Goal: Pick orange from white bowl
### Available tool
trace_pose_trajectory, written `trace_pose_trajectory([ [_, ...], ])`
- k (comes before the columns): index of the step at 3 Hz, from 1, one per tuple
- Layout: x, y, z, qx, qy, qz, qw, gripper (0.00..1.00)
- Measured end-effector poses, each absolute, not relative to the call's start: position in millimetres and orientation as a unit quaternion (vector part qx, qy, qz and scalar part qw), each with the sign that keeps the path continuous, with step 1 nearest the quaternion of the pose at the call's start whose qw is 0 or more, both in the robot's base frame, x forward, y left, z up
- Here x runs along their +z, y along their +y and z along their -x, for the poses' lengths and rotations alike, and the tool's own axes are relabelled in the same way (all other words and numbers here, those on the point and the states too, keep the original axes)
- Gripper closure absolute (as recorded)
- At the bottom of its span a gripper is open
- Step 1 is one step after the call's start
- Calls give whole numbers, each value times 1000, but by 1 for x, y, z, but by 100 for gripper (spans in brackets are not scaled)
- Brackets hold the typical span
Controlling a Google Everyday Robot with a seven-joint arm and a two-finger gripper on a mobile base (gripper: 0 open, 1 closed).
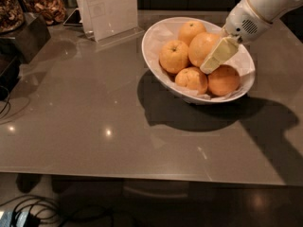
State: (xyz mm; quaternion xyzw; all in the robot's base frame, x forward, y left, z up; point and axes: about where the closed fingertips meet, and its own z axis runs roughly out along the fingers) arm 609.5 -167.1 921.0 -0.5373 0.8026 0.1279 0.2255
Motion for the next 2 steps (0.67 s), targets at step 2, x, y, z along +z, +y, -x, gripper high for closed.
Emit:
trace_pose_trajectory([
  [2, 921, -167, -610, 128, 803, 537, 226, 88],
])
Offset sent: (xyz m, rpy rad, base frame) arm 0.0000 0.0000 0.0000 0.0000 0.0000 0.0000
